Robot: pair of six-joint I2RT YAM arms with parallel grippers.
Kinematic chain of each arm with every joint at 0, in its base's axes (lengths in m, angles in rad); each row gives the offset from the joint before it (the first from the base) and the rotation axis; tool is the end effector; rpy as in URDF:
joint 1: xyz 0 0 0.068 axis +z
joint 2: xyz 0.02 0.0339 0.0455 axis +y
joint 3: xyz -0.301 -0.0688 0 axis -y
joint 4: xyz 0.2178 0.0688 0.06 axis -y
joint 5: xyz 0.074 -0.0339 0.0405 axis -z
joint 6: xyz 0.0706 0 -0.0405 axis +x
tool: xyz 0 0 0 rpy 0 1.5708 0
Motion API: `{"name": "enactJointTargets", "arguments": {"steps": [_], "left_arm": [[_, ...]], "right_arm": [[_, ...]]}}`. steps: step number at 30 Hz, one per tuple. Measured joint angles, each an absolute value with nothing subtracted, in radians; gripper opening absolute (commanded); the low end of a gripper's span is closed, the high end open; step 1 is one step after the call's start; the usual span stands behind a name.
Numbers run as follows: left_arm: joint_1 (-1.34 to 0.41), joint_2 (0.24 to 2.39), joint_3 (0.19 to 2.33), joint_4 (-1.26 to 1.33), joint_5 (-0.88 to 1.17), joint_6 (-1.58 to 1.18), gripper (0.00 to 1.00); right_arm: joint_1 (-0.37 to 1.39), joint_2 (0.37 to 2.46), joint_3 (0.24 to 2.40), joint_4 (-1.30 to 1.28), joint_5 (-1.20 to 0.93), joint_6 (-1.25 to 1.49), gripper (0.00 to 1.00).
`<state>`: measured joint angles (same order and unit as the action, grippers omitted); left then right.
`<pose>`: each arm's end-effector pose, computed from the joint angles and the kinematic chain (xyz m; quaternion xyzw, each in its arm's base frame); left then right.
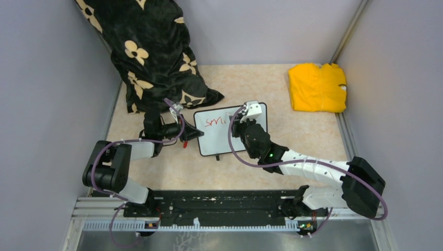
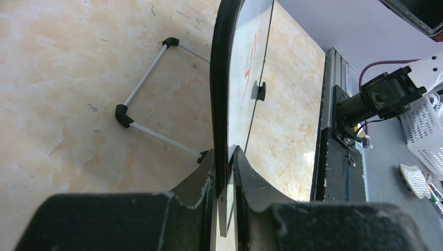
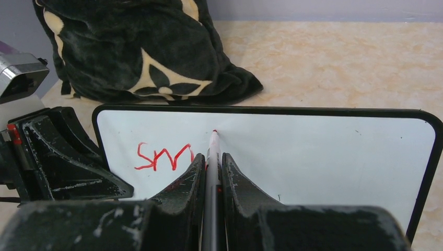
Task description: Write a sentence on the whiteboard
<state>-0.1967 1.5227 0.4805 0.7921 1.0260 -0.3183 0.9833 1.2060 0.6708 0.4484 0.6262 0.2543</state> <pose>0.2572 -0.1128 0.2290 0.2587 0.7051 -0.5109 0.4181 0.1793 0.1945 0.3238 -0.0555 0.7294 0.1880 0.6554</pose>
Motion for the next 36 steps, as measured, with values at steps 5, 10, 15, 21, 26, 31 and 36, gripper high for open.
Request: {"name": "enactJointTargets", "arguments": {"steps": [5, 10, 15, 21, 26, 31, 36], "left_arm": [[-0.197, 1.523, 0.48, 0.792, 1.026, -0.318, 0.0], [-0.197, 1.523, 0.483, 0.789, 1.026, -0.318, 0.0], [-0.197, 1.523, 0.486, 0.783, 1.026, -0.318, 0.0], [-0.197, 1.523, 0.486, 0.782, 1.026, -0.317, 0.0], [-0.197, 1.523, 0.486, 0.782, 1.026, -0.317, 0.0], [-0.197, 1.523, 0.486, 0.781, 1.026, -0.316, 0.0], [-0.197, 1.523, 0.487, 0.781, 1.026, -0.317, 0.0]], "right_arm": [[0.983, 1.204, 0.668, 0.443, 0.626, 0.263, 0.0], [0.983, 1.187, 0.65, 0.424, 0.619, 0.268, 0.0], [0.983, 1.169, 0.62, 0.415, 0.605, 0.274, 0.0], [0.983, 1.164, 0.615, 0.402, 0.594, 0.287, 0.0], [0.983, 1.156, 0.6, 0.392, 0.58, 0.299, 0.0], [0.983, 1.149, 0.591, 0.387, 0.574, 0.31, 0.0], [0.983, 1.139, 0.577, 0.376, 0.573, 0.319, 0.0]]}}
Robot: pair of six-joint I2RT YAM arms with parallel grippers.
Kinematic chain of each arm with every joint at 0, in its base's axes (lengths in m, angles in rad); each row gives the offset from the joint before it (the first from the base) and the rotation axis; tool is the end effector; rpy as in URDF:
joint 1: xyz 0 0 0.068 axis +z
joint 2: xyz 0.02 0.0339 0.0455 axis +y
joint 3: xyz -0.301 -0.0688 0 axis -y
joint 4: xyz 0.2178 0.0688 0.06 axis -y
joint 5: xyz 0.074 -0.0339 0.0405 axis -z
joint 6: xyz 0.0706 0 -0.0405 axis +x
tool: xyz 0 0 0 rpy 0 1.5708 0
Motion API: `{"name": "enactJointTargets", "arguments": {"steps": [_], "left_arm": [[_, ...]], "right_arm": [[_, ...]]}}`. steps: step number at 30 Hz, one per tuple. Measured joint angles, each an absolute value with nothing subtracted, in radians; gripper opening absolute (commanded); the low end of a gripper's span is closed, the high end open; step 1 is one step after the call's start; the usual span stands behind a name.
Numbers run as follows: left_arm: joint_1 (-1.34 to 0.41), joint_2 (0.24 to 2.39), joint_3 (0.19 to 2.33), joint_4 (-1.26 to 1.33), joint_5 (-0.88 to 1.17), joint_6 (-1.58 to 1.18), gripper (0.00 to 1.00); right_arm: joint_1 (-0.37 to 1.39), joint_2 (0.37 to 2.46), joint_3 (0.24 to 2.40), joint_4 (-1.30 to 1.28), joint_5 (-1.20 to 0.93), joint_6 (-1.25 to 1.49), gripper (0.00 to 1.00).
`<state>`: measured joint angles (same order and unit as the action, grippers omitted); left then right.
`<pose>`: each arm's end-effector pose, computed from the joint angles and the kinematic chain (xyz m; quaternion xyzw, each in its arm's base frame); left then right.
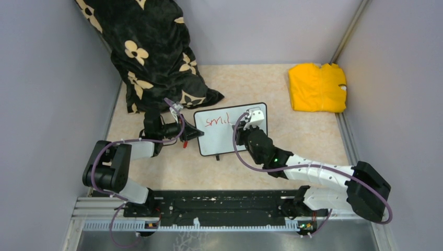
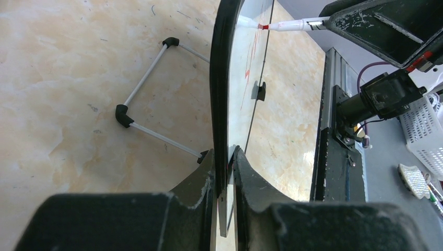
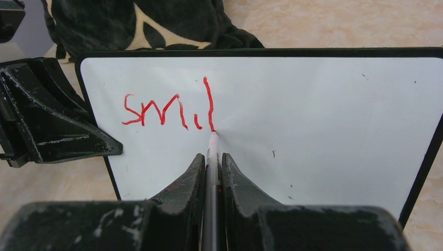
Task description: Write a sentence on the whiteboard
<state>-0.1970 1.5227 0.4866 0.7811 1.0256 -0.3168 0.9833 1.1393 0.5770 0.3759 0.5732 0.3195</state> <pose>0.2580 -0.1131 0.2294 0.2582 0.7062 -0.5109 0.4167 0.1657 0.1797 0.2968 -0.0700 0.7569 0.1981 0.6188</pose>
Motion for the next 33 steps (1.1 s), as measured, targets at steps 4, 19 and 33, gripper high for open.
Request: {"name": "enactJointTargets", "arguments": {"steps": [4, 19, 33], "left_arm": [[-0.199, 1.523, 0.487, 0.781, 1.026, -0.316, 0.0], [-0.203, 1.523, 0.49, 0.778, 1.026, -0.312, 0.0], [-0.204, 1.523, 0.49, 0.777, 1.026, -0.31, 0.0]], "right_arm": [[0.983, 1.133, 0.575, 0.368, 0.574, 0.319, 0.0], [0.983, 1.077, 0.562, 0.371, 0.574, 0.301, 0.0], [0.979, 1.121, 0.563, 0.4, 0.595, 0.281, 0.0]]}}
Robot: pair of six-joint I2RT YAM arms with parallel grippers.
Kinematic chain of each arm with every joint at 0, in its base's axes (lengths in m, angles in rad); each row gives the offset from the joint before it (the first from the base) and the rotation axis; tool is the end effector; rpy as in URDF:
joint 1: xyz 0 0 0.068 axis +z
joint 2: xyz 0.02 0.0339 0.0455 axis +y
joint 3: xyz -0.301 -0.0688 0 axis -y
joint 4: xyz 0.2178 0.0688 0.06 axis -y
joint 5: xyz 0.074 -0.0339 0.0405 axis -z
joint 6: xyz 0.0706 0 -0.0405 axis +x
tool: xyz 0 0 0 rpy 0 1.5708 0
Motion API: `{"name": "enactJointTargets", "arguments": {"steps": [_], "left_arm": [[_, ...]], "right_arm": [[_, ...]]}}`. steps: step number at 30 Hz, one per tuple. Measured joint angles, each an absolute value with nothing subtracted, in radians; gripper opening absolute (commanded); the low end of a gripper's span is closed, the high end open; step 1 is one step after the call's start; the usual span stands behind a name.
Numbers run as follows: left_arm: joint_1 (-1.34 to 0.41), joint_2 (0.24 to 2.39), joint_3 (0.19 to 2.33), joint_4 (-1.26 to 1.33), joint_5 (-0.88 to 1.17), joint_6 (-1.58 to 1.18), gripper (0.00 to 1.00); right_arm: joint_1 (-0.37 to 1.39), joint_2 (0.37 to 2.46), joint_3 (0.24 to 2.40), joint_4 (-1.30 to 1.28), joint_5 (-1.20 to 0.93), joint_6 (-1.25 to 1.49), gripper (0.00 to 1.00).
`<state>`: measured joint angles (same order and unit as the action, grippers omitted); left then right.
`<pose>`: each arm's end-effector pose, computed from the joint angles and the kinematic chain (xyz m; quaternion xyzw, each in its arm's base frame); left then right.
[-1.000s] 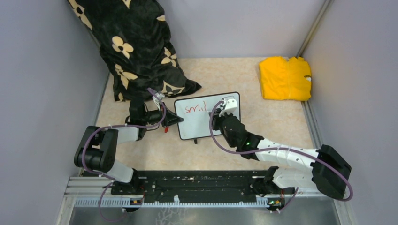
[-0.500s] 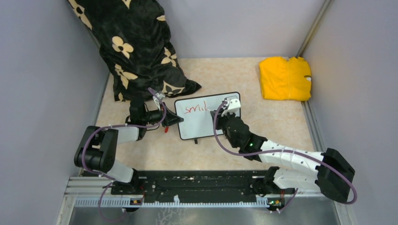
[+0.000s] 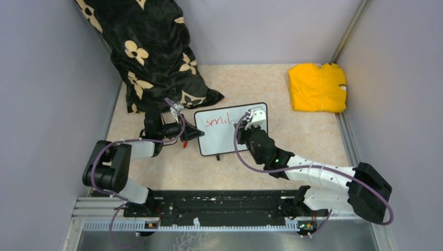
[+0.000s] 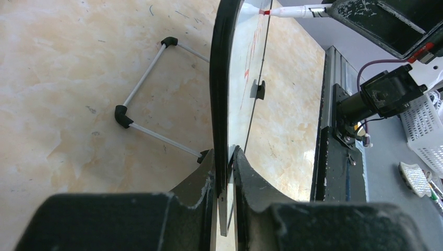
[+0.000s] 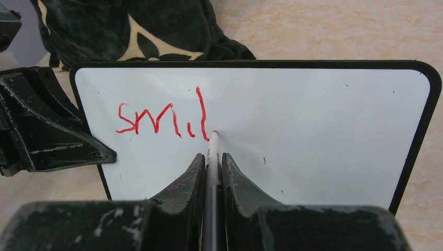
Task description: Write a sentence on the whiteboard
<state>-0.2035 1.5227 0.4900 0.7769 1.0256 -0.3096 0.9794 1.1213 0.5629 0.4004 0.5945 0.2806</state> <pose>0.2578 -0.1148 0.2299 0.2628 0.7046 -0.5108 0.4166 0.1647 0.1743 0.2992 -0.0704 0.7485 0.1856 0.6328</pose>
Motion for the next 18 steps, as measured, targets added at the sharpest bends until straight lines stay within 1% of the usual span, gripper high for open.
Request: {"name": "enactJointTargets", "arguments": {"steps": [18], "left_arm": [[-0.205, 1.523, 0.49, 0.777, 1.024, -0.309, 0.0]], "right_arm": [[0.979, 1.121, 0.563, 0.422, 0.635, 0.27, 0.0]]}}
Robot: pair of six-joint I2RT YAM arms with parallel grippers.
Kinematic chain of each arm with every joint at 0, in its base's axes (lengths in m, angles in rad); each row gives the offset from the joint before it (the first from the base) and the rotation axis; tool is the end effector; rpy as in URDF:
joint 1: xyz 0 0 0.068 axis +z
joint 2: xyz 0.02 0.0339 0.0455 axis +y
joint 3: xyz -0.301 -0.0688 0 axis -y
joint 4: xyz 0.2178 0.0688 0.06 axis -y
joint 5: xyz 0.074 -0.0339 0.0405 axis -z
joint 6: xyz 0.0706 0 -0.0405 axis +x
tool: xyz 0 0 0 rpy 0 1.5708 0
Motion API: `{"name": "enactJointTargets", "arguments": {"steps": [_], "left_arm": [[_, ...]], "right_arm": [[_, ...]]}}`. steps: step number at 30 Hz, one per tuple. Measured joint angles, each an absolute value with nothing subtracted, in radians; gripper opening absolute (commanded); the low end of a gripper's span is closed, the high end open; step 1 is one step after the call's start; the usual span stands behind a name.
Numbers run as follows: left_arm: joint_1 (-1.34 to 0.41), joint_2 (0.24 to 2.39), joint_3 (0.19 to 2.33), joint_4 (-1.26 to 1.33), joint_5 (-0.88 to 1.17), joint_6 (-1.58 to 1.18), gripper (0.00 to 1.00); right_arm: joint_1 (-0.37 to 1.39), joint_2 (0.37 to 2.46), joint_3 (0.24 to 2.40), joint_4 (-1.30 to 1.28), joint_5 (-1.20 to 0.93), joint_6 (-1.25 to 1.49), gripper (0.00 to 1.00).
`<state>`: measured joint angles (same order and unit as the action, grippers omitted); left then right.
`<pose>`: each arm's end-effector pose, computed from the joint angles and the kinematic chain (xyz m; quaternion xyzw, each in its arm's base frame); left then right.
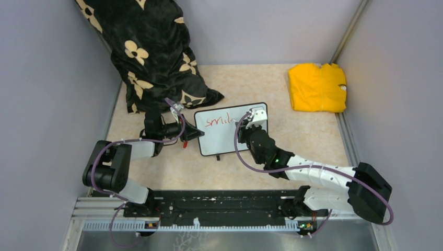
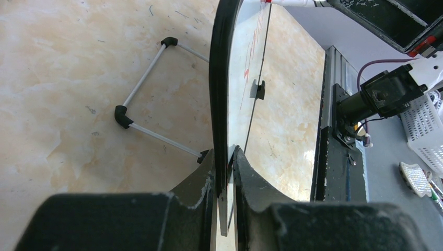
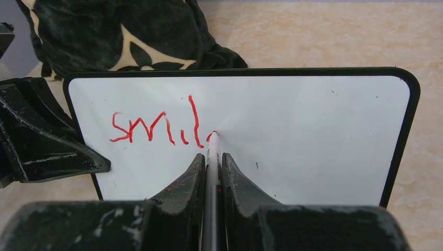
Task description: Write a sentence on the whiteboard
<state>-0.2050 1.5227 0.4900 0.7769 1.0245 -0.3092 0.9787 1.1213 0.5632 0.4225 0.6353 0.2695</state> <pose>0.2577 -0.1152 0.2299 0.2632 0.7046 -0.5107 0.4165 0.1661 0.1719 0.3025 -0.0559 0.7425 0.1741 0.6444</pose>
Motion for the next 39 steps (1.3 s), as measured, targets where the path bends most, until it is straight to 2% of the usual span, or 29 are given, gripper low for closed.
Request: {"name": "enactJointTargets", "arguments": {"steps": [39], "left_arm": [[-0.214, 1.523, 0.491, 0.762, 1.026, -0.298, 0.0]], "right_arm": [[0.973, 1.13, 0.575, 0.386, 0.599, 0.274, 0.0]]}}
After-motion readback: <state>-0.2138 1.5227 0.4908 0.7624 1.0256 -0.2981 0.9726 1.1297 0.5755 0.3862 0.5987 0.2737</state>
